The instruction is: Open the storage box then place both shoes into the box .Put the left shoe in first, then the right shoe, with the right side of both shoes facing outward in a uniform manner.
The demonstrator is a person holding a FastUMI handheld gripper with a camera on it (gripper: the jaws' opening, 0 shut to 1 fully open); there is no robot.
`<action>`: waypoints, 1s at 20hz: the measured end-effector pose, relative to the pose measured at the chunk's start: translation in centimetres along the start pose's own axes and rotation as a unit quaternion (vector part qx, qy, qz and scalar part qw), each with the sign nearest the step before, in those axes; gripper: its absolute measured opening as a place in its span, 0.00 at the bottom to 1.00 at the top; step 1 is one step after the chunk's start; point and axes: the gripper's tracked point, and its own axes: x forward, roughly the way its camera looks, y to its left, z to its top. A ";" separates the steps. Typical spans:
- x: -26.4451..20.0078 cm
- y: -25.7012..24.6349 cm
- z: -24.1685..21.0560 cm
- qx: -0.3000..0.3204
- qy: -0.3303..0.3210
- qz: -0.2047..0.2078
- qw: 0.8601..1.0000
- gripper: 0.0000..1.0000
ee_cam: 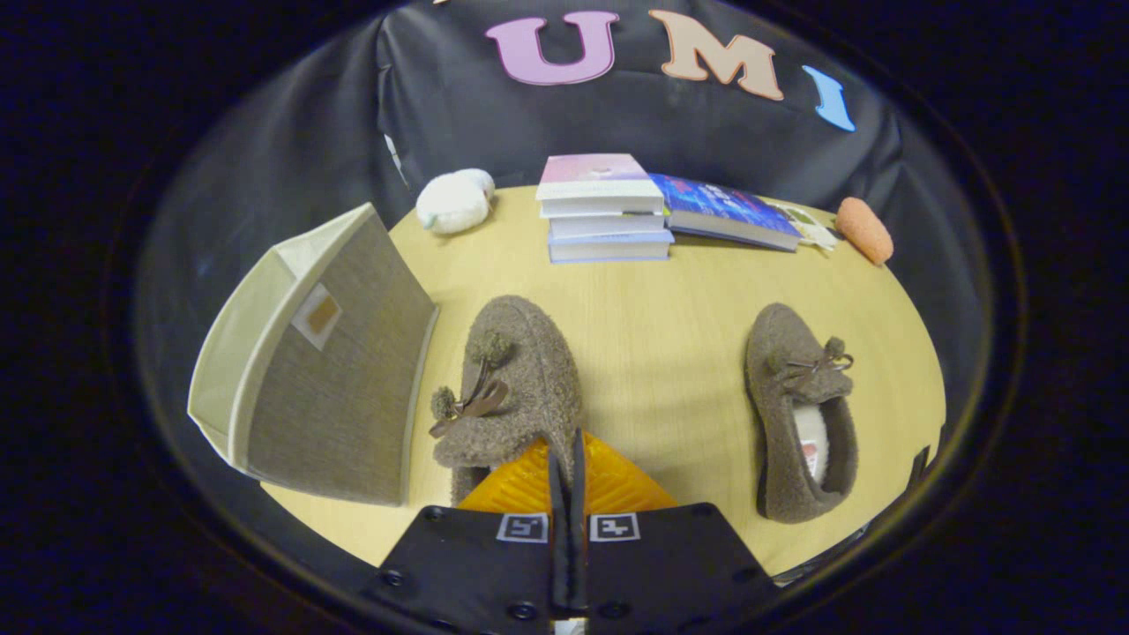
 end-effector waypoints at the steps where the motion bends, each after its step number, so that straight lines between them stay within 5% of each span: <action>1: -1.1 0.3 0.8 0.002 -0.010 -0.004 1.000 0.04; 13: -13.6 4.8 12.5 -0.029 -0.114 -0.037 0.992 0.04; 20: -18.5 12.1 15.0 -0.042 -0.165 -0.003 0.985 0.03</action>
